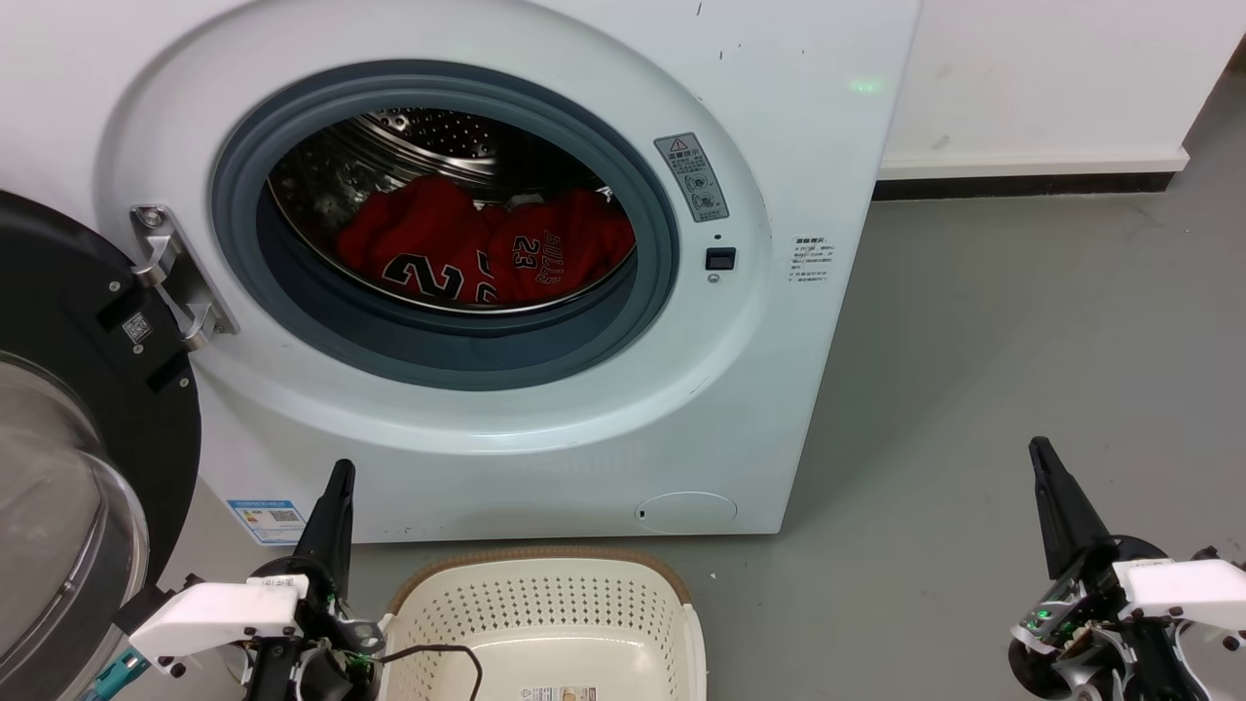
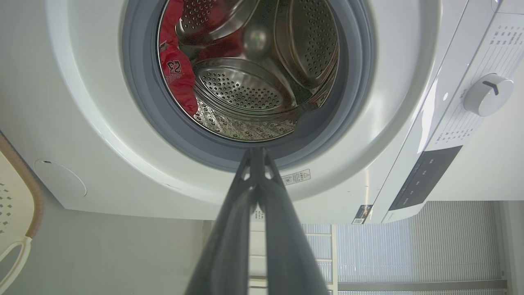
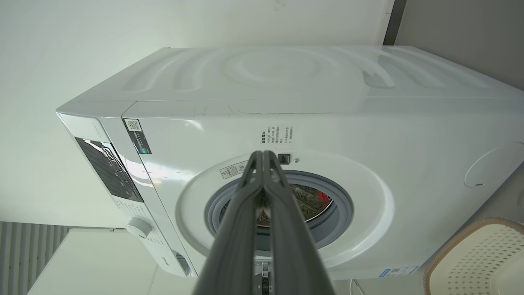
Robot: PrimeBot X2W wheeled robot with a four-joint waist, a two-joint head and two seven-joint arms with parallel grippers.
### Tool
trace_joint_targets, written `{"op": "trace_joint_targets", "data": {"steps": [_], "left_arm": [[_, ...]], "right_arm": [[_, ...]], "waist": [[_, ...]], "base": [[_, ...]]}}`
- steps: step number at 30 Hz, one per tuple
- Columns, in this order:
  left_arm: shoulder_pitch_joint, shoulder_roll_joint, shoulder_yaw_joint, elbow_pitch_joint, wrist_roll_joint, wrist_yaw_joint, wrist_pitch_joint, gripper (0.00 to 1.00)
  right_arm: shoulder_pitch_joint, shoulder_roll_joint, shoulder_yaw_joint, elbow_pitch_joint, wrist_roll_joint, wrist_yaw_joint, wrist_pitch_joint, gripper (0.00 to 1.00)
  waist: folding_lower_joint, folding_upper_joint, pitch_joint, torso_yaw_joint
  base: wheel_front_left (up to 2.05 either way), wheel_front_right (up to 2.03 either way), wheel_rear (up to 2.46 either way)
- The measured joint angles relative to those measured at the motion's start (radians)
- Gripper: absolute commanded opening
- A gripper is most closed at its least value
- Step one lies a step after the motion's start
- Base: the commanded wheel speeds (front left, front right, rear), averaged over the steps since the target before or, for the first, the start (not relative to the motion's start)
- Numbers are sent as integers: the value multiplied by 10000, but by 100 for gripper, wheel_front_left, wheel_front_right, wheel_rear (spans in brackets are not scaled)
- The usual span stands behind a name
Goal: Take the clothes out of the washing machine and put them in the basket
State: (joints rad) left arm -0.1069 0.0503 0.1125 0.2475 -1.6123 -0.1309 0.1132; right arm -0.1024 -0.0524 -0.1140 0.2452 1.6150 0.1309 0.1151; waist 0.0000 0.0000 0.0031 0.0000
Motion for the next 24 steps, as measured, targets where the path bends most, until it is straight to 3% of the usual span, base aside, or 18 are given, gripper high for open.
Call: {"op": "trace_joint_targets", "data": {"steps": [24], "left_arm": [[0,0,0,0,0,0,0,0]], "right_arm": [[0,0,2,0,0,0,0,0]], "waist": [[0,0,0,0]], "base": [[0,0,0]]}}
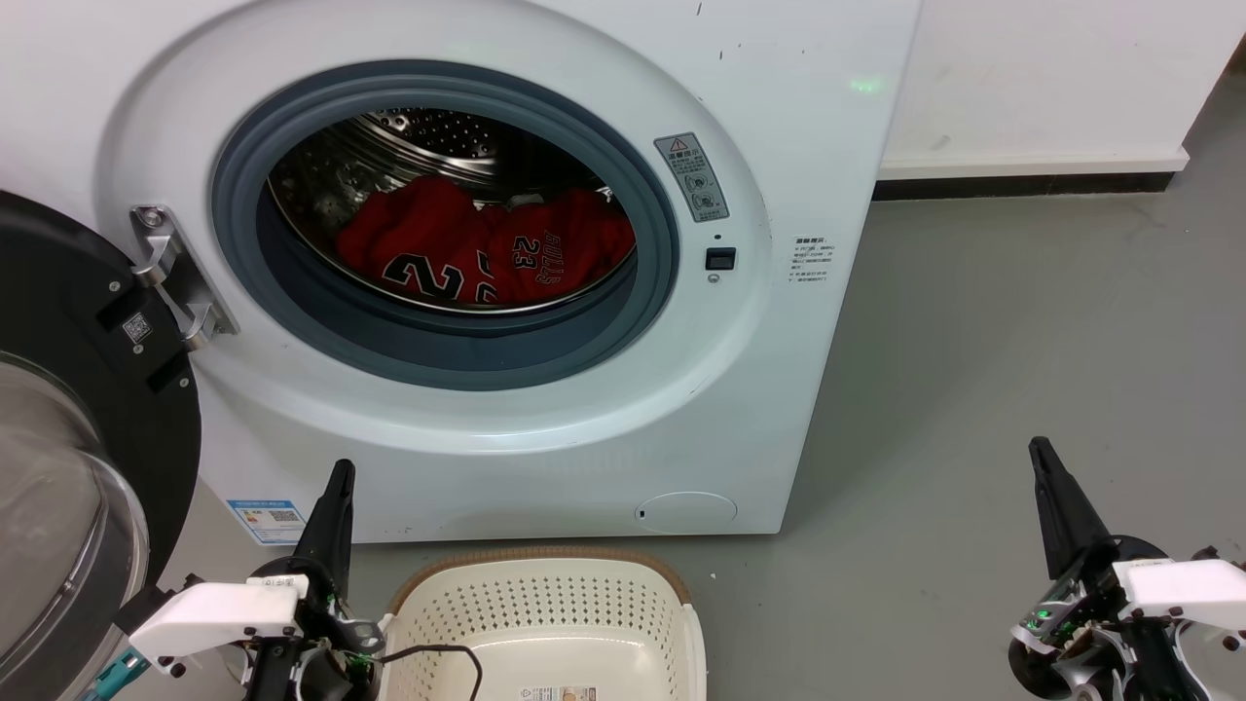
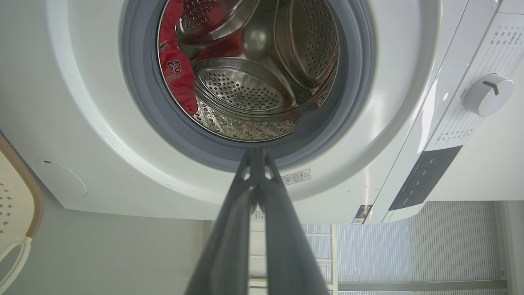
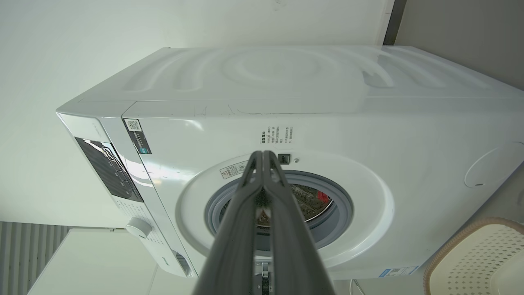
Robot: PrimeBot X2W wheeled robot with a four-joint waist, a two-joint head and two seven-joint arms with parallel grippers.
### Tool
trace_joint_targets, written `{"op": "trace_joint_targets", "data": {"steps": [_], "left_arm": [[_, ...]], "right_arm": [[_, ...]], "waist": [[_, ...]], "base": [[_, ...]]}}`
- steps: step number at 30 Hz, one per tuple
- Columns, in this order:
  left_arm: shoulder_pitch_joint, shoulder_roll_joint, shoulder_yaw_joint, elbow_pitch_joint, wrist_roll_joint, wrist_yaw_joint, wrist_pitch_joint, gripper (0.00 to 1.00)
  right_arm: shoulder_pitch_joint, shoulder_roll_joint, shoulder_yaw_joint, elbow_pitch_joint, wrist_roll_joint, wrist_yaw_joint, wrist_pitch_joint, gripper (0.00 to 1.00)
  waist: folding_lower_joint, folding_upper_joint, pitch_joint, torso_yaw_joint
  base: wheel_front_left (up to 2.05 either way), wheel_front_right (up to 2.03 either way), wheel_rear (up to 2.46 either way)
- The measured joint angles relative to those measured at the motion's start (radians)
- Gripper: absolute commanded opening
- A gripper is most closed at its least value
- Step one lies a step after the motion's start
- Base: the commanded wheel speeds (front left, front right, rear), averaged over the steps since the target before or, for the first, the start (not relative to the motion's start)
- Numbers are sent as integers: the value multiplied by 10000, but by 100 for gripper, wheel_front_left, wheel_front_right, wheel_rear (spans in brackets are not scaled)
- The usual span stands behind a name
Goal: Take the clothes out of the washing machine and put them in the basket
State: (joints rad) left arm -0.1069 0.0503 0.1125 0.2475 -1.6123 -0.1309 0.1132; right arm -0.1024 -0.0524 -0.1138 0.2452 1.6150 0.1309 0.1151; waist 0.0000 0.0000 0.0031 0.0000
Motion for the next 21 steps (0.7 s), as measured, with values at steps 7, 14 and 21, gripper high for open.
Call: {"op": "trace_joint_targets", "data": {"steps": [7,14,21], "left_arm": [[4,-2,-4,19,0,2,-2,100],[485,-33,-81,439,36,2,-119,100],[562,-33,-90,201,426,2,-466,100]], "right_arm": [[5,0,0,13,0,0,0,100],[462,15,56,407,0,-2,-104,100],[469,17,138,270,-353,0,-458,100]], "waist": [[0,0,0,0],[0,0,5,-2],[0,0,19,-15]], "base": [[0,0,0],[0,0,0],[0,0,0]]}}
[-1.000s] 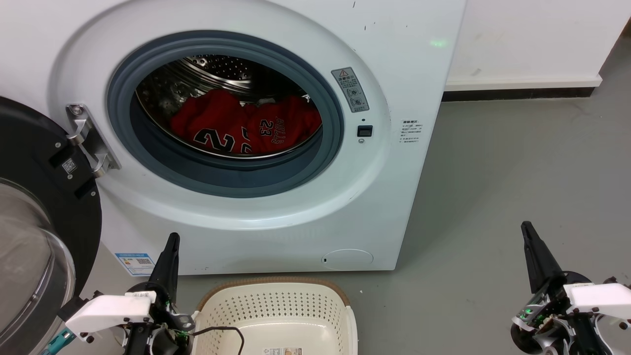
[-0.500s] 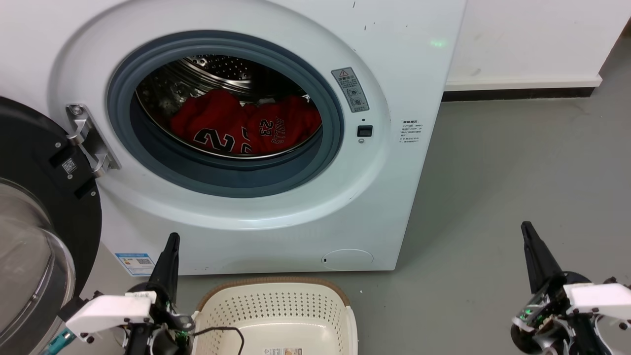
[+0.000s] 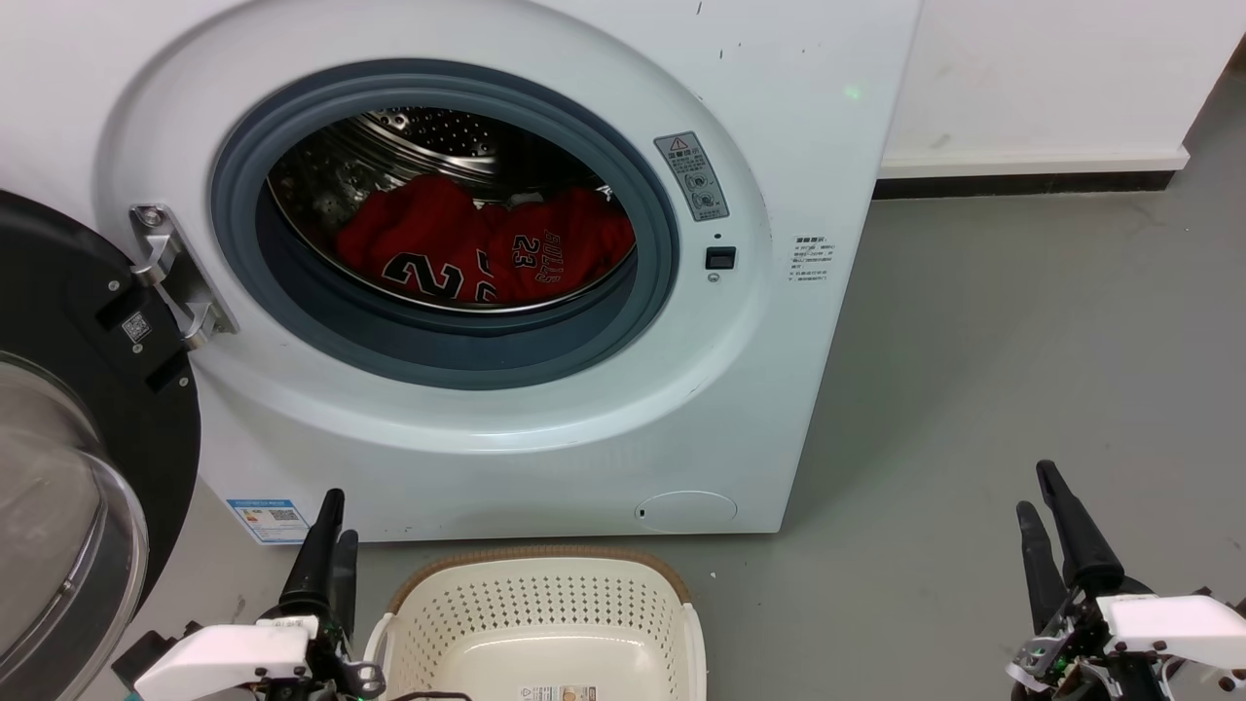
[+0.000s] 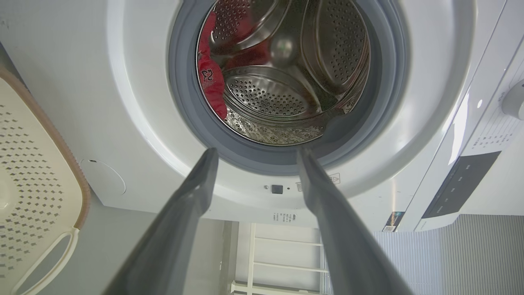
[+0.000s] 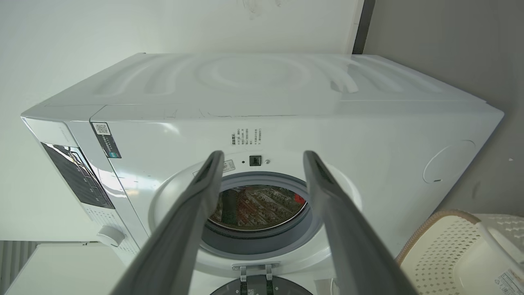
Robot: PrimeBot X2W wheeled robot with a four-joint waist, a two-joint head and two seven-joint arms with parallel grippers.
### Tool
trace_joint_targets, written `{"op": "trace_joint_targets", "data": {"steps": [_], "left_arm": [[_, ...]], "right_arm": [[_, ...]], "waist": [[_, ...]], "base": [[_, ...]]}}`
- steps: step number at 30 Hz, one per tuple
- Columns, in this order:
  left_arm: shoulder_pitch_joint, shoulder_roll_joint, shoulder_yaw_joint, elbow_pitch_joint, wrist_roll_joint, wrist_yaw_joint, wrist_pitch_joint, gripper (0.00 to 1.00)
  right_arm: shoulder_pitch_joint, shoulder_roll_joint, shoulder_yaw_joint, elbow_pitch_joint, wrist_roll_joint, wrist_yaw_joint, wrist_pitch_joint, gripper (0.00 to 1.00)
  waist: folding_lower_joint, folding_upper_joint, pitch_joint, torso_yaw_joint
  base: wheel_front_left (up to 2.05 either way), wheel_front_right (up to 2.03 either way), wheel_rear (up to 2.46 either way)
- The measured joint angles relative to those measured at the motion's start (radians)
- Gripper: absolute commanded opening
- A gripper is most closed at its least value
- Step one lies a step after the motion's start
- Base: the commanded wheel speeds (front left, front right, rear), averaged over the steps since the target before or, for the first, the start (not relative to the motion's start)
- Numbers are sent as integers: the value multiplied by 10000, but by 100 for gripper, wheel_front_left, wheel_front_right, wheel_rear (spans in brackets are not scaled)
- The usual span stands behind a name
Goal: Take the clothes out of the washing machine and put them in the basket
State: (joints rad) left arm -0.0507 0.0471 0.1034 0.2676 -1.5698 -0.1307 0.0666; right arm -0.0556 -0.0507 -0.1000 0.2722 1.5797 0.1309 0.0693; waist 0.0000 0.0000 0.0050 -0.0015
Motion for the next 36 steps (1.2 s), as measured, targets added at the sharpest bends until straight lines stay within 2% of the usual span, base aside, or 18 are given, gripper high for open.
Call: {"op": "trace_joint_targets", "data": {"steps": [8,16,24,32,36], "left_arm": [[37,2,366,-94,968,0,-364,100],[36,-6,1145,-251,2255,4,-702,100],[7,-4,1768,-1080,3967,579,-982,100],[-14,-4,1666,-2324,5358,1350,-1279,100],[-6,8,1407,-2899,6155,1486,-1407,100]], "right_arm": [[165,6,-69,-104,-819,-2,-347,100],[160,8,-537,-351,-3020,-2,-704,100],[133,10,-474,-1400,-6090,0,-978,100],[35,6,-213,-2476,-8464,-2,-1279,100],[-33,8,21,-2895,-9618,-2,-1409,100]], "waist": [[0,0,10,-19],[0,0,25,-42],[0,0,79,-44],[0,0,187,-25],[0,0,237,-21]], "base": [[0,0,0],[0,0,0],[0,0,0],[0,0,0],[0,0,0]]}}
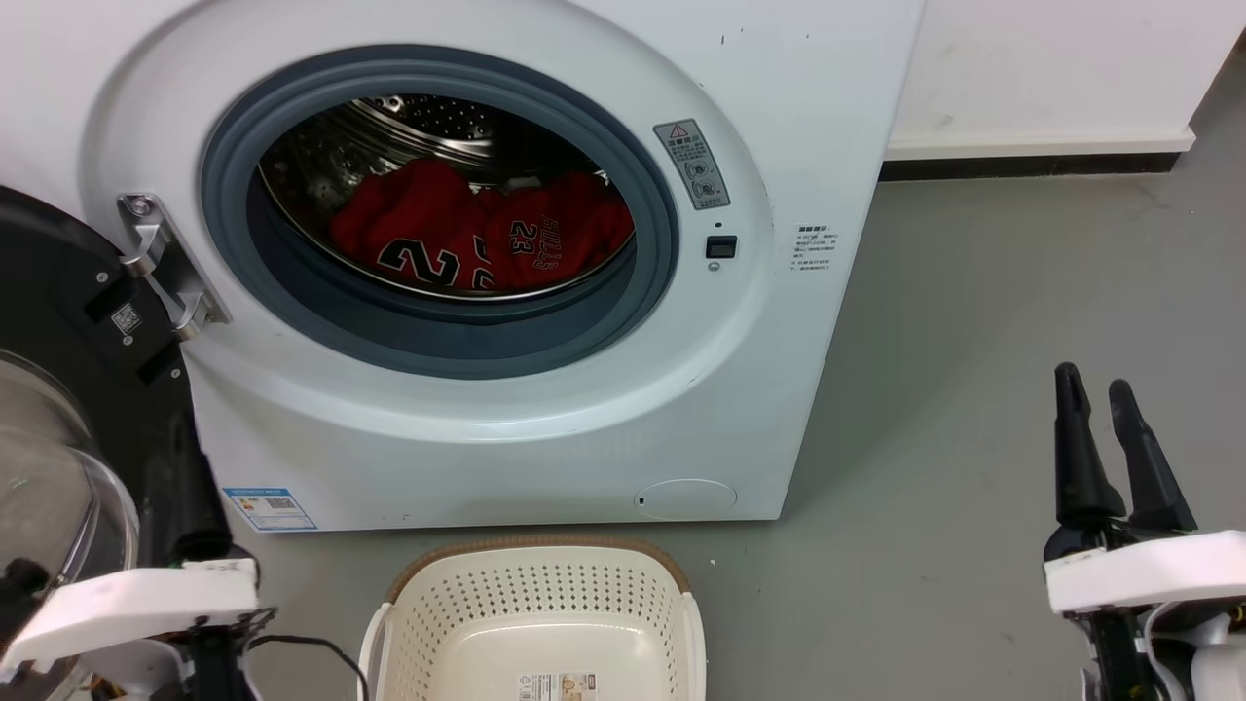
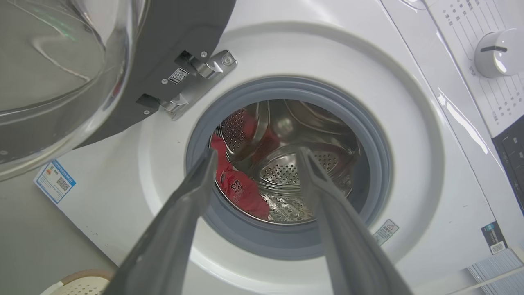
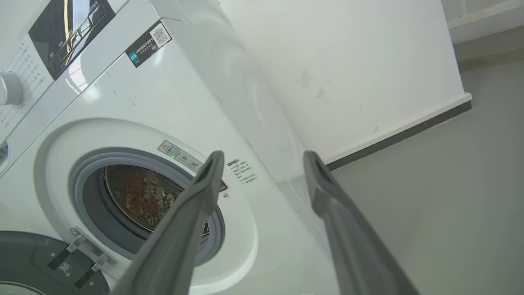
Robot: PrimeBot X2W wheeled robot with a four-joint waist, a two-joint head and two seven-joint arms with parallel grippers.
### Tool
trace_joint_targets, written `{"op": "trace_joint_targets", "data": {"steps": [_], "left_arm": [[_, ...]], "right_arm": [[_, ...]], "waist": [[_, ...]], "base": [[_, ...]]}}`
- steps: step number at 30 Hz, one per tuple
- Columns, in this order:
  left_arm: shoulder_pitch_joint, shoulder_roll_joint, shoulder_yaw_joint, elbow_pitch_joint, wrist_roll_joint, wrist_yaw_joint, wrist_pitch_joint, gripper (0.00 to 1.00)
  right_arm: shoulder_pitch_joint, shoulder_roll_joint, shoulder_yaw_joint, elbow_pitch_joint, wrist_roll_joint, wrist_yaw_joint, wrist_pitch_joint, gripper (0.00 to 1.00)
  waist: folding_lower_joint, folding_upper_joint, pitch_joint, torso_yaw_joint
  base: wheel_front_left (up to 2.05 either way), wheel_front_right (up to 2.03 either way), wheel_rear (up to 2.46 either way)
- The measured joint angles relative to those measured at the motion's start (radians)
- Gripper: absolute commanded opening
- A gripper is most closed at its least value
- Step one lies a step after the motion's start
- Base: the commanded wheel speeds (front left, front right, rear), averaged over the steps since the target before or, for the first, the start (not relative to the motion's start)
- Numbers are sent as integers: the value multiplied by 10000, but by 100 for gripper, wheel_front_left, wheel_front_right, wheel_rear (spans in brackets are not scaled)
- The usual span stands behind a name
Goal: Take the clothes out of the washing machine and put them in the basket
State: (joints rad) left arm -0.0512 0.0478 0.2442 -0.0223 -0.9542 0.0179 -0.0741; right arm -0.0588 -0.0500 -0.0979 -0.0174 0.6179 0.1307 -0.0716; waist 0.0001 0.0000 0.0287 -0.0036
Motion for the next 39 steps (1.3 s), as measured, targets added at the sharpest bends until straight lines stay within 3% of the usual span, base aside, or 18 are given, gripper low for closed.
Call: {"op": "trace_joint_targets", "data": {"steps": [8,16,23,24,25,30,33,39], "left_arm": [[103,-2,-698,-683,1400,-267,-259,100],[226,0,-1340,-1275,3302,-247,-489,100],[232,169,-2069,-1716,4796,545,-665,100],[269,431,-2451,-1776,5212,993,-738,100],[294,499,-2583,-1779,5325,1156,-788,100],[483,905,-3344,-1699,5762,1678,-894,100],[578,1001,-3647,-1411,5791,1756,-976,100],[692,920,-3570,-807,5772,1296,-1112,100]], "right_arm": [[2,-2,407,-453,-1791,0,-253,100],[12,-2,453,-704,-3081,2,-491,100],[23,-4,470,-846,-4115,2,-679,100],[37,-4,531,-894,-4596,2,-756,100],[52,-4,535,-922,-4780,2,-780,100],[225,-4,527,-986,-5402,2,-901,100],[233,-6,546,-1018,-5728,2,-982,100],[359,-6,460,-949,-6209,4,-1133,100]], "waist": [[0,0,95,-26],[0,0,160,-87],[0,0,207,-115],[0,0,195,-127],[0,0,183,-132],[0,0,135,-157],[0,0,130,-164],[0,0,154,-190]], "base": [[0,0,0],[0,0,0],[0,0,0],[0,0,0],[0,0,0],[0,0,0],[0,0,0],[0,0,0]]}}
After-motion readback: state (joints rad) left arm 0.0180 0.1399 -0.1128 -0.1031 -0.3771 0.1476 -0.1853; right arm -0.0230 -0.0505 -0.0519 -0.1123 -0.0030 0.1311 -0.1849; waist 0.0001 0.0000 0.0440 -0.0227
